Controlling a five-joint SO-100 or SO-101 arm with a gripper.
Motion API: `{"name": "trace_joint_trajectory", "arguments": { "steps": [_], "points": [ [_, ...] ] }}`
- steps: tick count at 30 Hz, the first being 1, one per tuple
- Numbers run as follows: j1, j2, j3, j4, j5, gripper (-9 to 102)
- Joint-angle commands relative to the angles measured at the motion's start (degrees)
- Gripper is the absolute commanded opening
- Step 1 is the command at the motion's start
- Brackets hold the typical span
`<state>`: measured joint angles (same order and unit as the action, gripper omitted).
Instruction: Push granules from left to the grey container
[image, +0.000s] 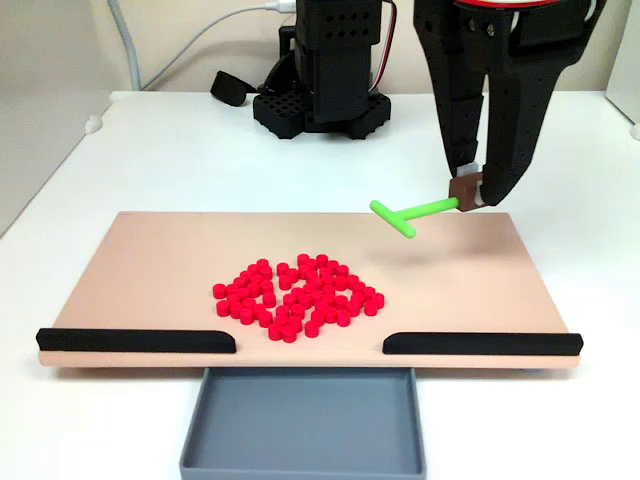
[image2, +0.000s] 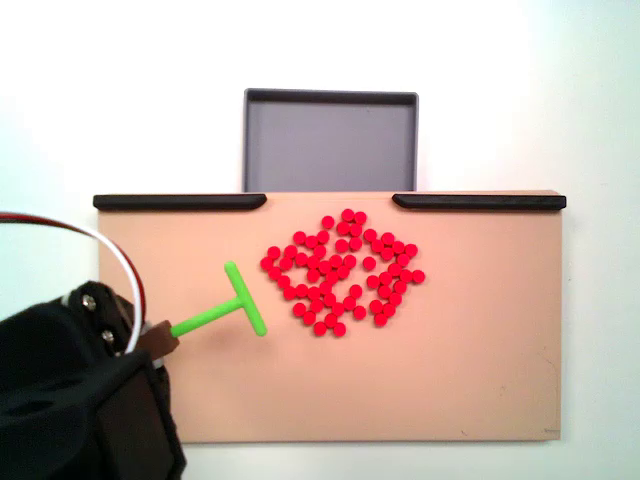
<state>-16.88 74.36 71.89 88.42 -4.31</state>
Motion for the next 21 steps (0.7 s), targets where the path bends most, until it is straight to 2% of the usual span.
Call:
{"name": "trace_joint_trajectory", "arguments": {
  "steps": [1, 11, 21],
  "points": [
    [-0.44, -1.32, -3.69, 0.18, 2.81, 0],
    [-0.18, -9.67, -11.87, 0.18, 10.81, 0],
    [-0.53, -12.83, -13.10, 0.18, 16.70, 0]
  ]
}}
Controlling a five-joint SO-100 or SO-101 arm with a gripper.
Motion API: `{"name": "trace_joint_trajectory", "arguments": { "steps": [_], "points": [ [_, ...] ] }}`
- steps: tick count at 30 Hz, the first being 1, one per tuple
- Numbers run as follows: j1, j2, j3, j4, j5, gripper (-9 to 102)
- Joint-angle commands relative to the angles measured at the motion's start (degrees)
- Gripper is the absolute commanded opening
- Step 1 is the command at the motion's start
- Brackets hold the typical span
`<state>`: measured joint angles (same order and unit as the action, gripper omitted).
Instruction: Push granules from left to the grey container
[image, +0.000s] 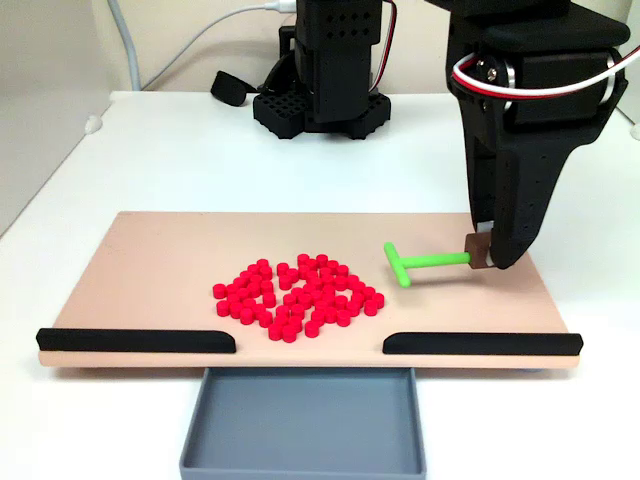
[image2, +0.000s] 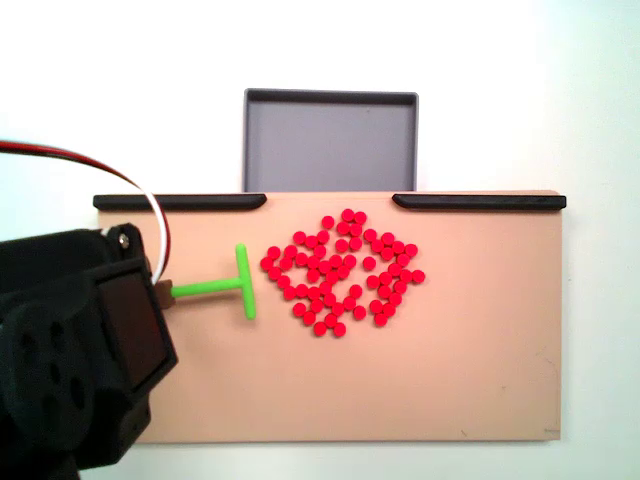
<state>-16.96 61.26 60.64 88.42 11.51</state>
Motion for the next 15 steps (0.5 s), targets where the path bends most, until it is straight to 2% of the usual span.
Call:
{"name": "trace_joint_trajectory", "arguments": {
  "steps": [1, 15],
  "points": [
    [-0.53, 0.18, -1.85, 0.18, 1.23, 0],
    [-1.41, -2.72, -5.80, 0.18, 2.11, 0]
  ]
}}
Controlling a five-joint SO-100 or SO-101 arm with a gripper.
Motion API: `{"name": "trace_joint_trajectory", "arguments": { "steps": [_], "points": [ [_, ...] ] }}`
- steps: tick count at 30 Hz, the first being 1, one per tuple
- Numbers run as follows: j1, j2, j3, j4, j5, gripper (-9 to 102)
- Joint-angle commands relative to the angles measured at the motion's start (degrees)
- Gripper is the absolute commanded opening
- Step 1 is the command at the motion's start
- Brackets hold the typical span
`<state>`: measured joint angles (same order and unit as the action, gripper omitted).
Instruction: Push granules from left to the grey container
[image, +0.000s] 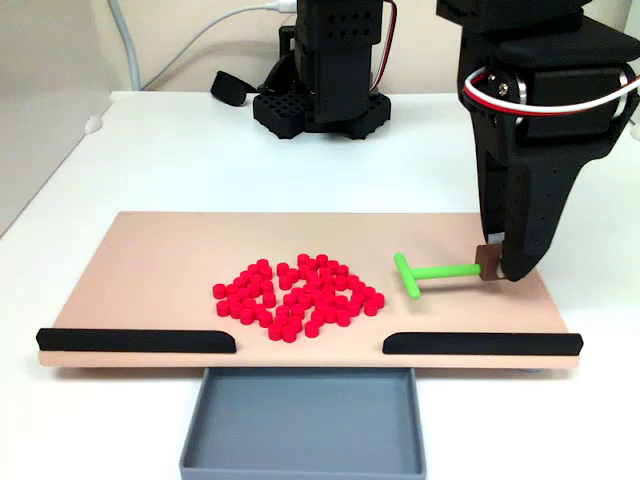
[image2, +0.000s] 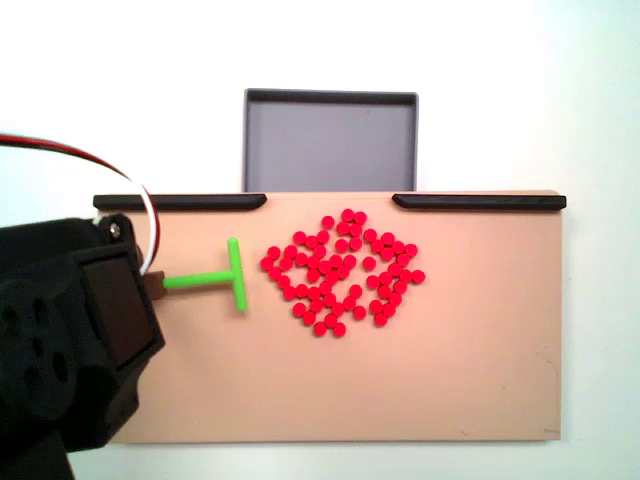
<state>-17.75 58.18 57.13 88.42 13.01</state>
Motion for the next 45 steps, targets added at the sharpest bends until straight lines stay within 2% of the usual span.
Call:
{"name": "trace_joint_trajectory", "arguments": {
  "steps": [1, 45],
  "points": [
    [-0.62, 0.18, -2.29, 0.18, 0.70, 0],
    [3.78, -3.25, -2.20, 0.09, -2.20, 0]
  ]
}}
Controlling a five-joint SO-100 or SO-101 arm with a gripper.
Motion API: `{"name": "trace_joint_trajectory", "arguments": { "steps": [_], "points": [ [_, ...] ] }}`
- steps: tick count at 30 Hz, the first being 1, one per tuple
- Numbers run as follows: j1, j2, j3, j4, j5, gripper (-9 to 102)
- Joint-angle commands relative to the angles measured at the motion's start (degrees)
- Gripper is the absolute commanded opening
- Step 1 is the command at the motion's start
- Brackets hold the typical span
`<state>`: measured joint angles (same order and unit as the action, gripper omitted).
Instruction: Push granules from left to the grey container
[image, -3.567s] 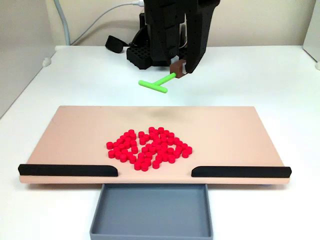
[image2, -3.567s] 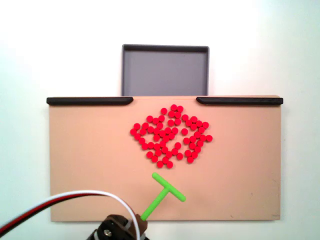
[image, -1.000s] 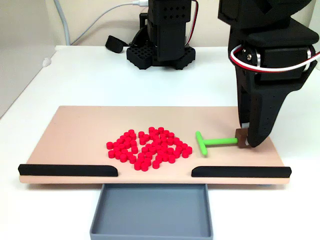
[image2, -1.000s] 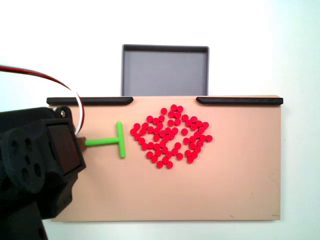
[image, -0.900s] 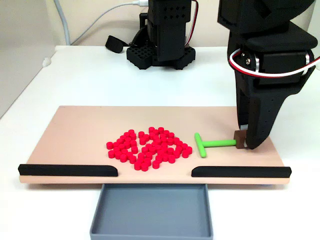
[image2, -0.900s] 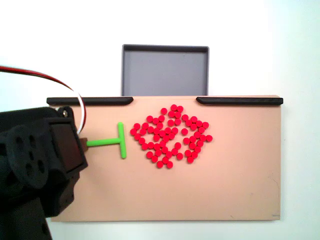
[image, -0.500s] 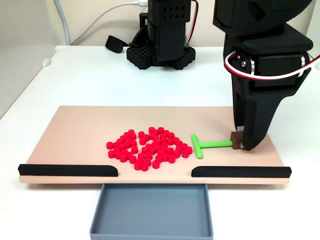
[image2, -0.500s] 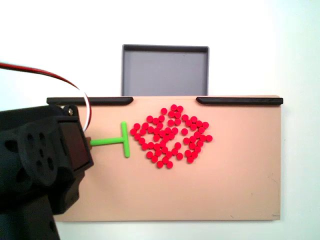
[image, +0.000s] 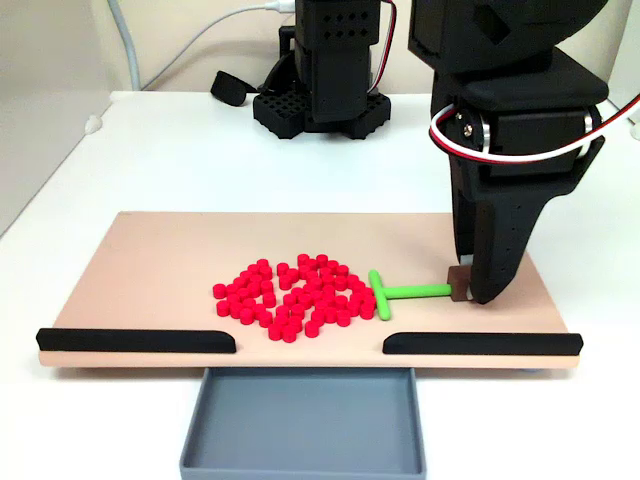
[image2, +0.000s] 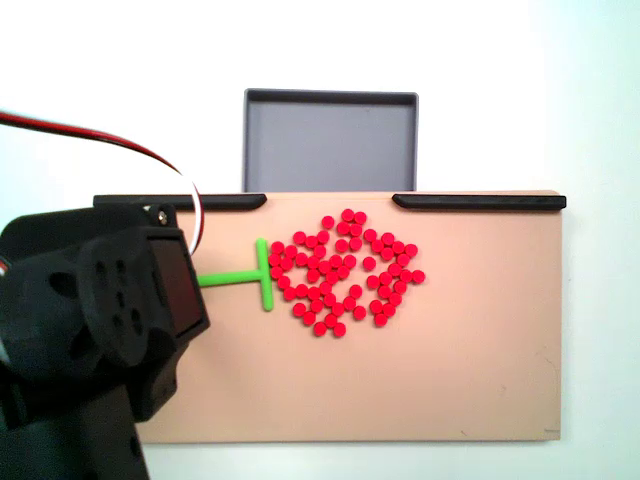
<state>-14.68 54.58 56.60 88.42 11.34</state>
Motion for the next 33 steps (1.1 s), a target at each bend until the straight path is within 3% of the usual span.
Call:
{"name": "trace_joint_trajectory", "arguments": {
  "steps": [1, 33],
  "points": [
    [0.70, 0.35, -1.67, 0.09, -0.79, 0],
    [1.93, 0.70, -0.88, 0.18, -6.24, 0]
  ]
}}
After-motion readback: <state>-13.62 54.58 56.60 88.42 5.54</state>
